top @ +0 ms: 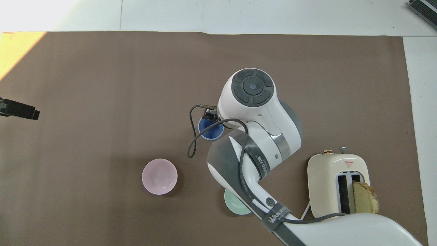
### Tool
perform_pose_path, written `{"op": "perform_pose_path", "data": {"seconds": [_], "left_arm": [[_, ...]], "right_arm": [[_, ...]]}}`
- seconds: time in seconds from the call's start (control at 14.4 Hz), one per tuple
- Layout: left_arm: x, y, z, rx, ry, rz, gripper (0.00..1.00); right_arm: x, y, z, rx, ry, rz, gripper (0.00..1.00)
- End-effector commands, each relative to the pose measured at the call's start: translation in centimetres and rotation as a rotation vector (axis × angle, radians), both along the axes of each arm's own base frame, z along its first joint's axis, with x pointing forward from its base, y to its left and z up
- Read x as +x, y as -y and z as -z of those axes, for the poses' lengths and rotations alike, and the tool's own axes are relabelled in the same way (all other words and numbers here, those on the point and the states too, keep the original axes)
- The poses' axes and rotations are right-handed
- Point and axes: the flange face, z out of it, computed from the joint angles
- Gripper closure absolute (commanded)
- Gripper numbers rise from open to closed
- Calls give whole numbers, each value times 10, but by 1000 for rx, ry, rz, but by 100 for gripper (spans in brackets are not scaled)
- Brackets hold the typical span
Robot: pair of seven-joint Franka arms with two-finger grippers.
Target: Stack blue cups with both arms
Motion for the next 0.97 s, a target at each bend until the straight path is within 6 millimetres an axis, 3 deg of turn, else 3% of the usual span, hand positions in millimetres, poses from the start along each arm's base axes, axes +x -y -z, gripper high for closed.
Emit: {"op": "perform_pose_path", "data": {"seconds": [0.0,0.21,0.42,0.63,0.76,0.9], "left_arm": [[-5,-1,-4,12,-7,1,0],[-5,-1,-5,12,-6,2,0],[-5,-1,-5,12,-3,4,0],[-5,-12,-8,10,5,-13,0],[-5,-10,-8,12,5,-10,0],[-5,-10,-8,10,5,-12,0]], "right_arm": [[-8,42,-61,-51,-5,37,0],[0,127,-130,-75,10,15,0],[-1,191,-176,-94,-31,-85,0],[-13,233,-205,-173,-38,-204,0],[-18,272,-220,-151,-20,-288,0],[-25,300,-208,-99,-19,-305,0]]}}
